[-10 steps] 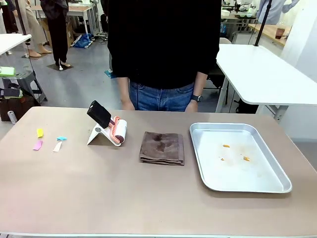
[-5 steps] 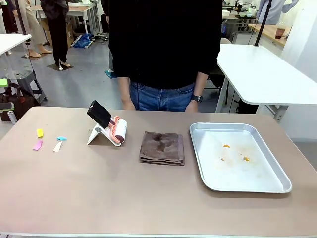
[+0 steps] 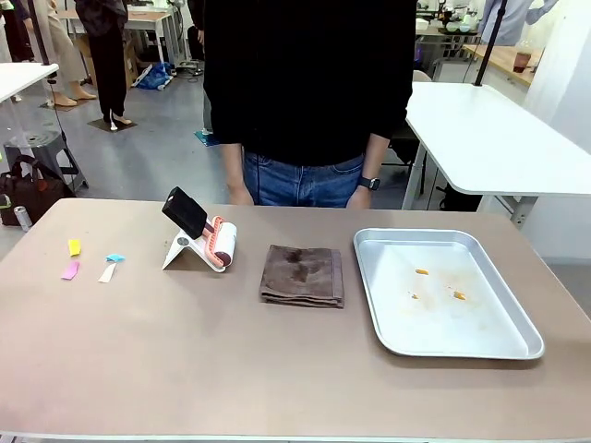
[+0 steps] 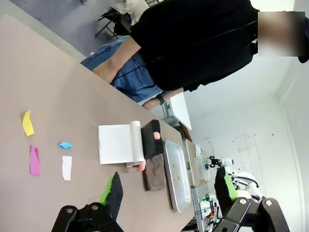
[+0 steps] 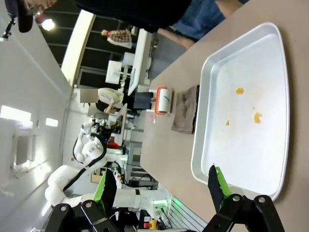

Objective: Clean the surface of the table.
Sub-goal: Hold the Lint Roller with your left hand and the towel with your right hand.

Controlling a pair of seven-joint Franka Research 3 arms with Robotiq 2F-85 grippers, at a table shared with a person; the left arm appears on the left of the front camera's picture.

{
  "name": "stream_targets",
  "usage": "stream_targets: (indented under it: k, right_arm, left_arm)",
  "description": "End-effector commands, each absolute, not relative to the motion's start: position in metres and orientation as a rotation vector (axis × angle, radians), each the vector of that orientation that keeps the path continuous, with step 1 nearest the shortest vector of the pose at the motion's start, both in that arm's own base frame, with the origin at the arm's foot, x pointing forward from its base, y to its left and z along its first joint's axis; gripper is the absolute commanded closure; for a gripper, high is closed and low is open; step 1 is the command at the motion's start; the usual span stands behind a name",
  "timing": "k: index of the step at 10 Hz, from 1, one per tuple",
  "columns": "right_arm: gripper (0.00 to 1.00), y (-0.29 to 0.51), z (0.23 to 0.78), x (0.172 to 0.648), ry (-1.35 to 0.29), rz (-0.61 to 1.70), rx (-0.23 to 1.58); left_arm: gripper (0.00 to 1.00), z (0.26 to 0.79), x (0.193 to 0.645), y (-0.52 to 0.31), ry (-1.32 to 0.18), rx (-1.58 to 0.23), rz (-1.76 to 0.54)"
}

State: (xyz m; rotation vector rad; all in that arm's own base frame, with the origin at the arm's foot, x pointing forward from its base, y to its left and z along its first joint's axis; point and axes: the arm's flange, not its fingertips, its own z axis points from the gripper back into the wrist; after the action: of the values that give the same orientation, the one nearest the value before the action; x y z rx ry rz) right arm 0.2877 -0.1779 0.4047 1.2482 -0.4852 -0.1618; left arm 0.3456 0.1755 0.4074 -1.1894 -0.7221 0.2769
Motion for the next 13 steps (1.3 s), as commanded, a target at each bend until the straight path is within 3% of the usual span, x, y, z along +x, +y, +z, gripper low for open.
stream_targets:
  k: [1, 4, 5, 6, 13]
  right_arm:
    - [0.00, -0.153, 0.400, 0.268, -0.550, -0.161, 1.213]
    - [0.00, -0.138, 0.406, 0.269, -0.553, -0.053, 1.103]
    - [0.00, -0.133, 0.407, 0.272, -0.543, -0.082, 1.032]
    - [0.00, -0.175, 0.415, 0.291, -0.527, -0.101, 1.168]
    - [0.00, -0.165, 0.418, 0.296, -0.539, -0.076, 1.118]
  left_arm:
    - [0.00, 0.396, 0.321, 0.159, -0.716, -1.157, 0.308]
    - [0.00, 0.403, 0.321, 0.160, -0.715, -1.100, 0.241]
    - [0.00, 0.405, 0.325, 0.160, -0.651, -1.017, 0.251]
    - [0.00, 0.403, 0.344, 0.180, -0.711, -1.129, 0.284]
    - [0.00, 0.404, 0.344, 0.179, -0.695, -1.102, 0.277]
